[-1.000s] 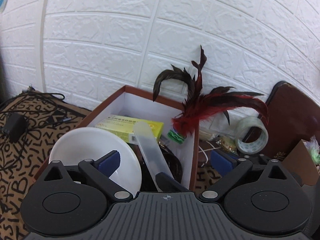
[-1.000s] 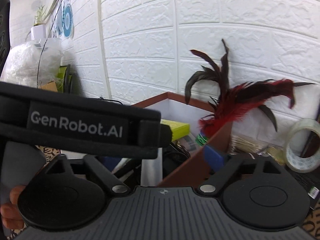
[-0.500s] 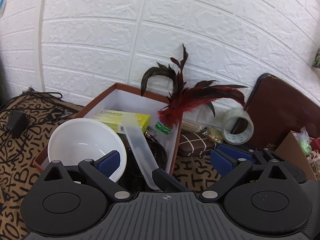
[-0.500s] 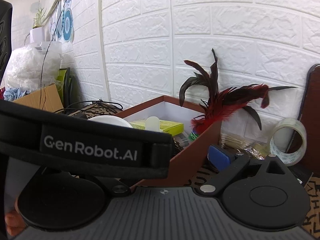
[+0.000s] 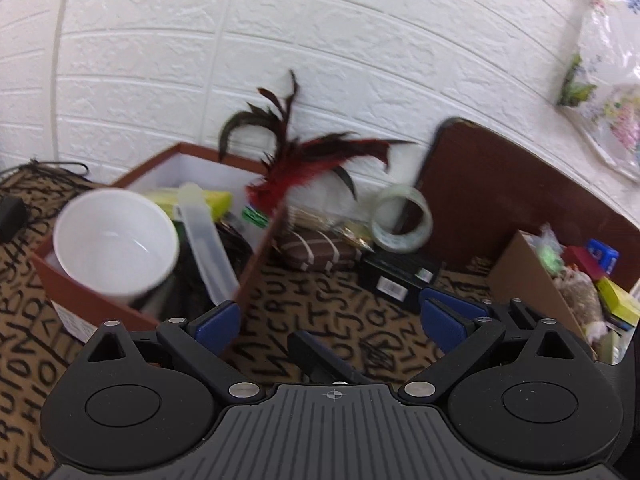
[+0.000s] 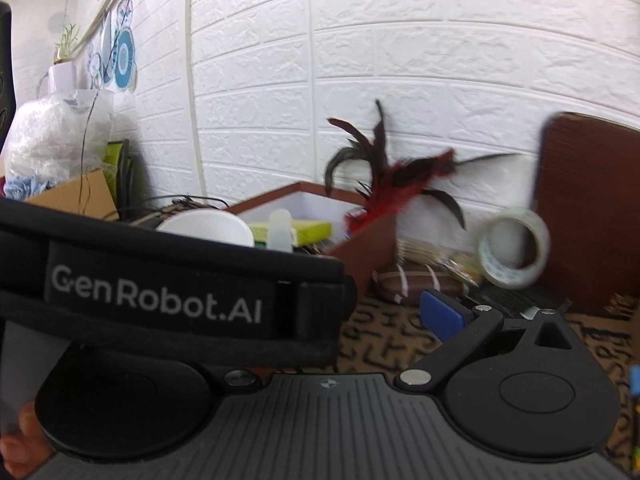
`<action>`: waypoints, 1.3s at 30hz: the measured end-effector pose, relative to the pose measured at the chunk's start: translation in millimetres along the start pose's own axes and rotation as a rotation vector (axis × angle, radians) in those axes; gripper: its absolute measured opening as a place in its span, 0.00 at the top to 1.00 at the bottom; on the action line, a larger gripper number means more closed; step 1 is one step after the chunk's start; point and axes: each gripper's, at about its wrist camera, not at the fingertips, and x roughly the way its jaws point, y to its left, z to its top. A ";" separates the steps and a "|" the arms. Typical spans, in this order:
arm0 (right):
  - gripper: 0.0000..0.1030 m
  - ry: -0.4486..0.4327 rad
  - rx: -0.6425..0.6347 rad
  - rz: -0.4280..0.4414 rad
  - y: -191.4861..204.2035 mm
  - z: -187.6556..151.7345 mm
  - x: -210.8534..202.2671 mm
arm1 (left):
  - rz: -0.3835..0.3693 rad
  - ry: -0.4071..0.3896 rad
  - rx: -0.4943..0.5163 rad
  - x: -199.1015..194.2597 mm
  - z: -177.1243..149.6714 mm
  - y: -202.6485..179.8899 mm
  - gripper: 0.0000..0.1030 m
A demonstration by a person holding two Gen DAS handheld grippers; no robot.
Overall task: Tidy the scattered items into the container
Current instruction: 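Move the right gripper toward the black box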
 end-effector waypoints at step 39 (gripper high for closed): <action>0.01 0.192 0.035 -0.212 -145.4 -75.5 77.8 | -0.111 0.113 0.162 199.6 -35.3 -25.8 0.03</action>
